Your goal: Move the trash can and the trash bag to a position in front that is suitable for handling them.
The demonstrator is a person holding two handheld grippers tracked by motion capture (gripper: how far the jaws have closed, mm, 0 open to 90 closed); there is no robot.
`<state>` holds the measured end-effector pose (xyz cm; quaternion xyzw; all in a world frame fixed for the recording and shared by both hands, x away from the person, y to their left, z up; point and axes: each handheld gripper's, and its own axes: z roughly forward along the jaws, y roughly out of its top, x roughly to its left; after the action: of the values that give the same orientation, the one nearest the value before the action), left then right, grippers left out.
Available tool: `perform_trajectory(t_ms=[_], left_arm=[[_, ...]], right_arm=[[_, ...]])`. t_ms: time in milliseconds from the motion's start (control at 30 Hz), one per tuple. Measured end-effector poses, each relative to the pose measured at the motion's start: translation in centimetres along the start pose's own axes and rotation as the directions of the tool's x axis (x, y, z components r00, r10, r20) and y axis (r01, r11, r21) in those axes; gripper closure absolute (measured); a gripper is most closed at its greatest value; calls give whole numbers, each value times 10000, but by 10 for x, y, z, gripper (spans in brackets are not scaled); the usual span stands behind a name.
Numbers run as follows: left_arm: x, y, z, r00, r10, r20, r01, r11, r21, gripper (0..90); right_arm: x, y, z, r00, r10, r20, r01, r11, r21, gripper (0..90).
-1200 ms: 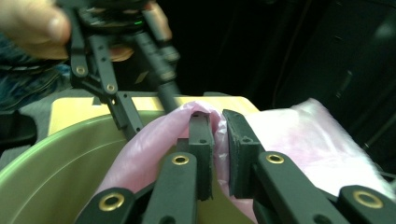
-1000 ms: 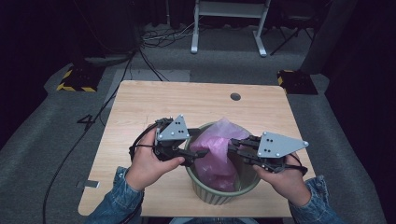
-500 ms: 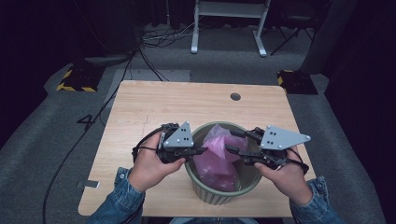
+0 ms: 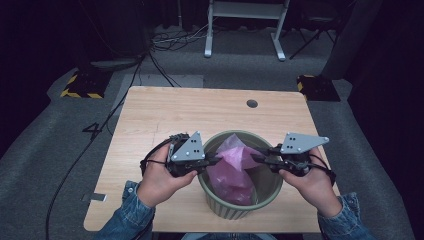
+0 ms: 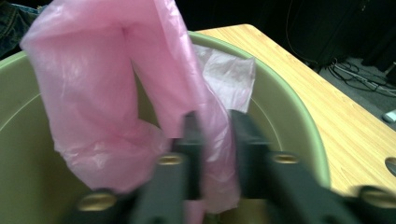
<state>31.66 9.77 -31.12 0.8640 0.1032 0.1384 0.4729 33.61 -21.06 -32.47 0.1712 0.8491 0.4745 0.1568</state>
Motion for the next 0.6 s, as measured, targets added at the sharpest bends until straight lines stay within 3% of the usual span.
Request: perform_trajectory(t_ms=[100,233,300,400,500,600], left_arm=[[-1,1,1,9997,-228,52,229,9996,-182,615],[2,6,-11,9984,-542,-140,525,9934,-1020,390],[5,10,-19,9978,-605,-271,560,9878,-1452,357],[5,15,-24,9972,-560,-501,477,9869,-1540,348],[3,20,-19,9978,-472,-456,403,9892,-1411,349],[1,24,-7,9992,-229,-322,197,9949,-986,389]], right_arm=[[-1,3,-5,9989,-89,467,107,9992,-393,882],[0,11,-10,9936,-650,924,719,9947,-738,875],[0,13,-12,9918,-797,1001,868,9939,-687,870],[1,15,-11,9896,-983,1051,1050,9927,-601,866],[4,17,-8,9884,-1153,986,1198,9920,-409,860],[9,20,-5,9868,-1367,874,1408,9891,-431,845]])
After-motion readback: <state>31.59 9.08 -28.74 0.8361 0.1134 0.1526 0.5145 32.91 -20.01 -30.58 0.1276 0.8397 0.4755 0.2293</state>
